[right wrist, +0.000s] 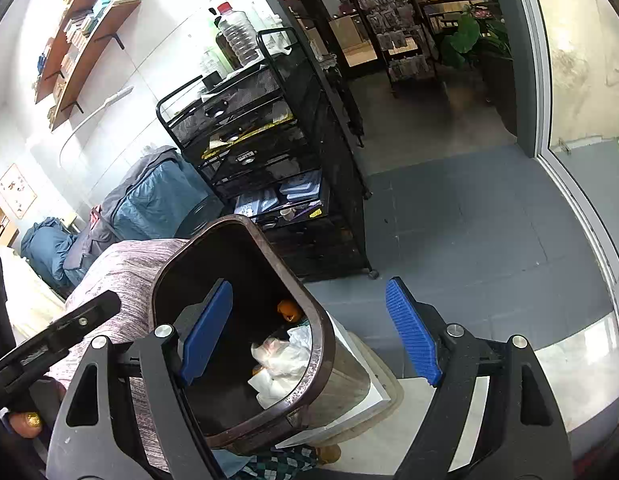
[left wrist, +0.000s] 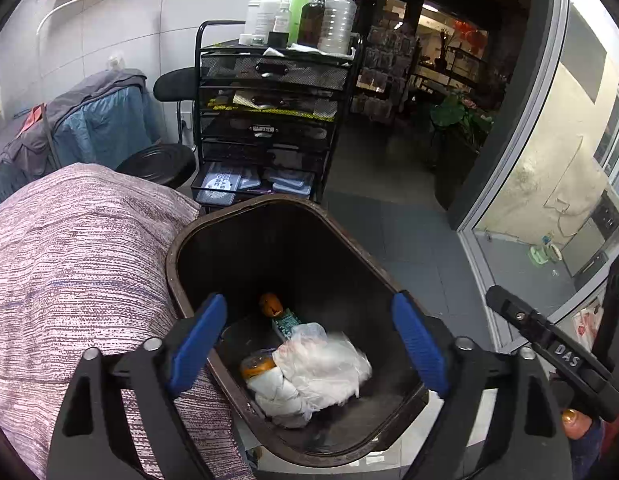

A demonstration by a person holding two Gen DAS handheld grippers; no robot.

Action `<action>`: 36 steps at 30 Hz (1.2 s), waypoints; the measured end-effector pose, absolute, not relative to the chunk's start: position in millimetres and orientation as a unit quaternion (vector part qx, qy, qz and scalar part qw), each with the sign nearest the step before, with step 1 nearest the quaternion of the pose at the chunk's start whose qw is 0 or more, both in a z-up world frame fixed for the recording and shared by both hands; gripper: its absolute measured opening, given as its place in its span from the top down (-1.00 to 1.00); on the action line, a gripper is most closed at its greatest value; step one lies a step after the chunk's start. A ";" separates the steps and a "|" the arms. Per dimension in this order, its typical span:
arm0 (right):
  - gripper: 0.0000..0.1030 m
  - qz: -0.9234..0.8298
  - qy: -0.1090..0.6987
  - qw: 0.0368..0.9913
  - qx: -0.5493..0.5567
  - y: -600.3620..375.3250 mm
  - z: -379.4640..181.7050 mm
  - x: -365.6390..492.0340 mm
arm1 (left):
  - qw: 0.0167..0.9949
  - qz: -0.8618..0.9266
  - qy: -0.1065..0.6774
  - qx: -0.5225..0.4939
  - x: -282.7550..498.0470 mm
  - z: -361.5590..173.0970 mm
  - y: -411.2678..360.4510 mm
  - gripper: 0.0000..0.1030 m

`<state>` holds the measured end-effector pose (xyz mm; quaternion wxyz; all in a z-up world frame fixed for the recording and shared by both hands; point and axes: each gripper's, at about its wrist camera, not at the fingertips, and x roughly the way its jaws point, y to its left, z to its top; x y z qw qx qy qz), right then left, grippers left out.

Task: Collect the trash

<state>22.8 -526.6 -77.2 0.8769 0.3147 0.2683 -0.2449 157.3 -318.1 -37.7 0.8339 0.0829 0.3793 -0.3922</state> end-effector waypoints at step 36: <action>-0.89 -0.123 0.195 0.968 0.099 -342.5 -9.3 56.2 | 0.960 -0.202 0.192 -0.018 97.0 23.4 -117.7 -0.88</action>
